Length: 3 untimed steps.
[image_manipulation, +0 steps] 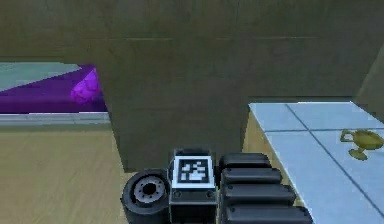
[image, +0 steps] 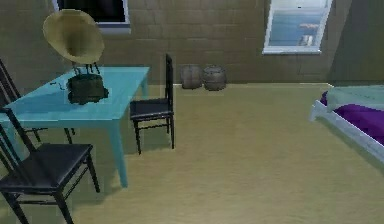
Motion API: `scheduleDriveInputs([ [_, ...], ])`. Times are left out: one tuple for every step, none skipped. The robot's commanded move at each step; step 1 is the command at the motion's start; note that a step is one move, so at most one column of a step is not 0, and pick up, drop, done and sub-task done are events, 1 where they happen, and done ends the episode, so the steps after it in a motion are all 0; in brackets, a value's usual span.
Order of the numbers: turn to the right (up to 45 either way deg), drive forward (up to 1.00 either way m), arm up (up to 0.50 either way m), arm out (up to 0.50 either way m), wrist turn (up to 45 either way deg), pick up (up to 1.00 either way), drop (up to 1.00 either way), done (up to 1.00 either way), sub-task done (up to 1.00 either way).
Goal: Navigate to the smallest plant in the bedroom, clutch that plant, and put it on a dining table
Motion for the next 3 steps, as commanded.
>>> scheduleDriveInputs([
  [12.0, 0.00, 0.00, 0.00, 0.0, 0.00, 0.00, 0.00, 0.00],
  [0.0, 1.00, 0.00, 0.00, 0.0, 0.00, 0.00, 0.00, 0.00],
  [0.0, 0.75, 0.00, 0.00, 0.0, 0.00, 0.00, 0.00, 0.00],
])
